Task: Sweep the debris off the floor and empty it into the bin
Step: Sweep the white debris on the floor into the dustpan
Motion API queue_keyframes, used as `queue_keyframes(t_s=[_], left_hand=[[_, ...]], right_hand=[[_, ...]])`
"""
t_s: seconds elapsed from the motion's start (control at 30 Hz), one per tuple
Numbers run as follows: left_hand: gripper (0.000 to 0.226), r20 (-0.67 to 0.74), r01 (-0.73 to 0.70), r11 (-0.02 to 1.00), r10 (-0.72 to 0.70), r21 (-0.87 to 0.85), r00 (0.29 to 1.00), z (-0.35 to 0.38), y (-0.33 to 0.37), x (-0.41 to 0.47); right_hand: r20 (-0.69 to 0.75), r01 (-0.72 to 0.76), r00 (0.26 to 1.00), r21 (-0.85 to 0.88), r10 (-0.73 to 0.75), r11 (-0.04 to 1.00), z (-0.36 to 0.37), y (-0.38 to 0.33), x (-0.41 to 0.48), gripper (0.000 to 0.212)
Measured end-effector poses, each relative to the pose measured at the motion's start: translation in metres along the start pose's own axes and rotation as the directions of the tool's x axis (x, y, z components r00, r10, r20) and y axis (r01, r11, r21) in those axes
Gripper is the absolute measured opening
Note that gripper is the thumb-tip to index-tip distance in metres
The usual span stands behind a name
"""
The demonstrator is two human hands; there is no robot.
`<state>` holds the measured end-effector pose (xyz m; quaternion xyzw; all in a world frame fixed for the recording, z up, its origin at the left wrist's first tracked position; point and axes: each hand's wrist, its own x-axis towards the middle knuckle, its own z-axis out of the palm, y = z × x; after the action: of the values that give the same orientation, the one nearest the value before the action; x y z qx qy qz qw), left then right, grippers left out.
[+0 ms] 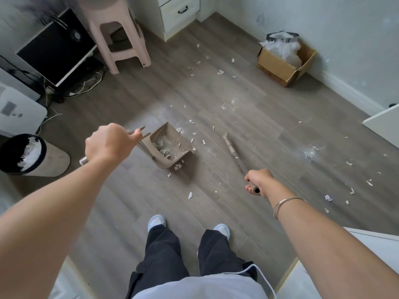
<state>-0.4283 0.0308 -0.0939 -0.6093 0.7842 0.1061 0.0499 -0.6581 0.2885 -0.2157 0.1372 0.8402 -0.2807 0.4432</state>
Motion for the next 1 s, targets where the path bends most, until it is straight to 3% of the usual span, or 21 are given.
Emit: queue_keyframes(t_s=[0.1,0.33,0.7,0.87,1.0], left_hand=[[0.051,-0.001,0.002,1.0,-0.002,-0.004,1.0,-0.005,-0.029,0.024],[0.052,0.042,-0.045,0.998,0.047,-0.052,0.998,-0.033,-0.108,0.098],[0.048,0.049,0.013,0.99,-0.006,-0.137,0.999,-0.071,-0.233,0.179],[0.048,0.029,0.062,0.986,-0.059,-0.155,0.998,-0.078,-0.263,0.185],[0.05,-0.011,0.109,0.984,-0.112,-0.143,0.994,-0.08,-0.285,0.184]], right_hand=[[-0.043,-0.051,0.998,0.009,0.051,0.999,0.025,0.021,-0.005,0.024],[0.004,-0.183,0.983,0.014,0.183,0.983,0.135,0.021,-0.054,0.004],[0.113,-0.104,0.99,0.166,0.086,0.981,0.285,-0.095,-0.119,0.017],[0.147,0.015,0.989,0.102,-0.03,0.995,0.308,-0.129,-0.15,0.011],[0.292,-0.025,0.956,0.146,-0.019,0.989,0.303,-0.145,-0.158,0.007]])
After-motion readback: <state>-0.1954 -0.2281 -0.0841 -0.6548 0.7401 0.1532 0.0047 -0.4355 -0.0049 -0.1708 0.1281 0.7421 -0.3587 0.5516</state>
